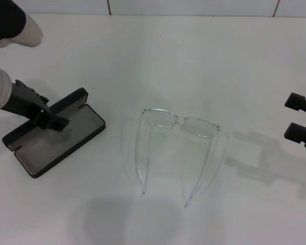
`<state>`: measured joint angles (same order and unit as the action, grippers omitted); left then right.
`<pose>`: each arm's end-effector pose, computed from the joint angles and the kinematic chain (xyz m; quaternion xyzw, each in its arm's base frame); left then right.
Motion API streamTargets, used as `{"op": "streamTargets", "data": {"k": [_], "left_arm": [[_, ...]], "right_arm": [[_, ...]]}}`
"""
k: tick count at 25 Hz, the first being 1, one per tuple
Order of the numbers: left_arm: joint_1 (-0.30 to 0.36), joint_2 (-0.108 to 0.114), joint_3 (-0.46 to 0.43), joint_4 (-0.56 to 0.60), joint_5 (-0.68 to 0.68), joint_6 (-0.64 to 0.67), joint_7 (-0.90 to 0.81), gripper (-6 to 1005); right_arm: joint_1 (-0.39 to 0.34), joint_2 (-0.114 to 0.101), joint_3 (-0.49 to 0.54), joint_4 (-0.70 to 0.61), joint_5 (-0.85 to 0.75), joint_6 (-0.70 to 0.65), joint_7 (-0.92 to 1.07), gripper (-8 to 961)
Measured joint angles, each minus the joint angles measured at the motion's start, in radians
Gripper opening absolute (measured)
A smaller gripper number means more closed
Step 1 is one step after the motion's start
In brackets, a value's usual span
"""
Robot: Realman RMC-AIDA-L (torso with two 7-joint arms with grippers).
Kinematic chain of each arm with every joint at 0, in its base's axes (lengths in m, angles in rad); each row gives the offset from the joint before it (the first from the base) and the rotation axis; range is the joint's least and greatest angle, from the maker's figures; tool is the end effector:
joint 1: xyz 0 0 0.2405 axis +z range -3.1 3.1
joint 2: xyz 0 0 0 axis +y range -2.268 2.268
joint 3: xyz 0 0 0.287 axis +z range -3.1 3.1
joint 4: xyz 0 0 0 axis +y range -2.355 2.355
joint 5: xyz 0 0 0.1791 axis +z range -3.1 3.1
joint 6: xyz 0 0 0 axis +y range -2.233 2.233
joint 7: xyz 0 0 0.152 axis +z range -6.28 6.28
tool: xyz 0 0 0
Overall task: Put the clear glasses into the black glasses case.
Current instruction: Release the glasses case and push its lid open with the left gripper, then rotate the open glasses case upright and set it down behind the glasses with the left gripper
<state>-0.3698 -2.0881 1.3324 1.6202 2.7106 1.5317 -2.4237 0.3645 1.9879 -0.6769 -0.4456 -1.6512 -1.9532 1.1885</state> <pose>-0.2566 0.3152 0.0207 -0.8990 -0.2884 0.1852 0.2725 0.2743 0.2505 0.0273 -0.8684 0.1738 0.4534 0.1001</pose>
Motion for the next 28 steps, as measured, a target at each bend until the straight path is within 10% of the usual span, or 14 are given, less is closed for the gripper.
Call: {"op": "streamTargets", "data": {"k": [10,18,28], "left_arm": [[-0.034,-0.001,0.025,-0.094,0.052,-0.017,-0.007,583],[-0.034,-0.003,0.074,-0.085,0.057,-0.019,-0.007,239],[-0.023,-0.003,0.130,0.040,0.057,-0.051,-0.005,123]], "right_arm": [[-0.007,0.006,-0.001,0.001,0.001,-0.001,-0.002,768],[-0.013,0.011,-0.001,0.004,0.000,-0.001,-0.003,769],[-0.044,0.014,0.026,0.004,0.028,-0.023,-0.006,769]]}}
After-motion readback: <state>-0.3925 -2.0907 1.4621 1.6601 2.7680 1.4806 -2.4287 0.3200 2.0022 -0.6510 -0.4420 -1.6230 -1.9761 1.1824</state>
